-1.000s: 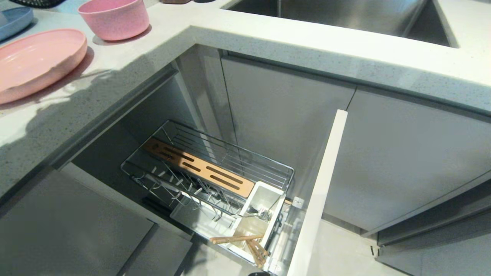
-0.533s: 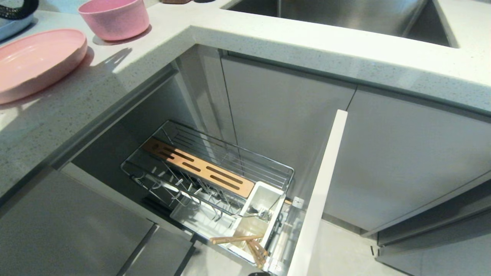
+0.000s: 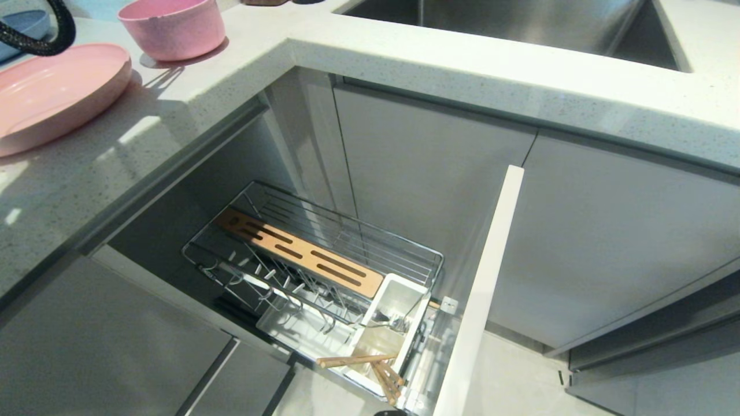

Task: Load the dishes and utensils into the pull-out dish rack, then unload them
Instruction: Pick up the bowl and place it in the cupboard

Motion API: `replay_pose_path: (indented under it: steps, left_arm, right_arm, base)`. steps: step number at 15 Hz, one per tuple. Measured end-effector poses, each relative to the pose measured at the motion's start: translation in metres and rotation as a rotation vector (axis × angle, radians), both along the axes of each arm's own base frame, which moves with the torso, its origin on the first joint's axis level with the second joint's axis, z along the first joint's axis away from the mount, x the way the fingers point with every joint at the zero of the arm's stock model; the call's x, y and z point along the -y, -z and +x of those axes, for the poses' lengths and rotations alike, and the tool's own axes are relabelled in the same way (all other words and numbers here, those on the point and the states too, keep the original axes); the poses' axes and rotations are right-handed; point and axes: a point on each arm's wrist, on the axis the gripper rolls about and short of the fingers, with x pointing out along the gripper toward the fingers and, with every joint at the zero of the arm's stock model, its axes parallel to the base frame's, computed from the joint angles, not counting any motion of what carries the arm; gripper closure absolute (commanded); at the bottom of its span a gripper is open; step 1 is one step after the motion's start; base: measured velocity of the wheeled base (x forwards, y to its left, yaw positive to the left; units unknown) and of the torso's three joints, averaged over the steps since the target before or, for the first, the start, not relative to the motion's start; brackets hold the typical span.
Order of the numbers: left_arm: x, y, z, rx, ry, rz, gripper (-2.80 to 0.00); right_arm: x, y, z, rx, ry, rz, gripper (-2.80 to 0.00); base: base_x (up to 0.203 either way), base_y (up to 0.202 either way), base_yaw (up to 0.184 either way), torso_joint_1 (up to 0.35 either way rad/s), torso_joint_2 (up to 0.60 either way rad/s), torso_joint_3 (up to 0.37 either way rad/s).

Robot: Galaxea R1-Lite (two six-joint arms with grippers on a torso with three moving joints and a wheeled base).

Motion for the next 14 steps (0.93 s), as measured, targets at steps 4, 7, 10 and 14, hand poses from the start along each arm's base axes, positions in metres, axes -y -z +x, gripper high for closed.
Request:
replay_pose_path:
  steps: [4, 7, 10, 14]
  left_arm:
    - [0.002, 0.004, 0.009, -0.015, -0.008, 0.017, -2.8]
    - [0.003, 0.007, 0.014, -0.021, -0.01, 0.023, -2.8]
    - [0.004, 0.01, 0.021, -0.031, -0.018, 0.058, -2.8]
    - [0.002, 0.014, 0.029, -0.044, -0.04, 0.086, -2.8]
  right_arm:
    - [0.0, 0.0, 0.0, 0.0, 0.0, 0.0, 0.0]
    - [0.0, 0.0, 0.0, 0.0, 0.0, 0.0, 0.0]
    - [0.0, 0.0, 0.0, 0.0, 0.0, 0.0, 0.0]
    - [0.0, 0.0, 0.0, 0.0, 0.0, 0.0, 0.0]
  base:
    - [0.0, 0.0, 0.0, 0.0, 0.0, 0.0]
    - [0.0, 0.0, 0.0, 0.0, 0.0, 0.0]
    - [0.0, 0.0, 0.0, 0.0, 0.0, 0.0]
    - [0.0, 0.0, 0.0, 0.0, 0.0, 0.0]
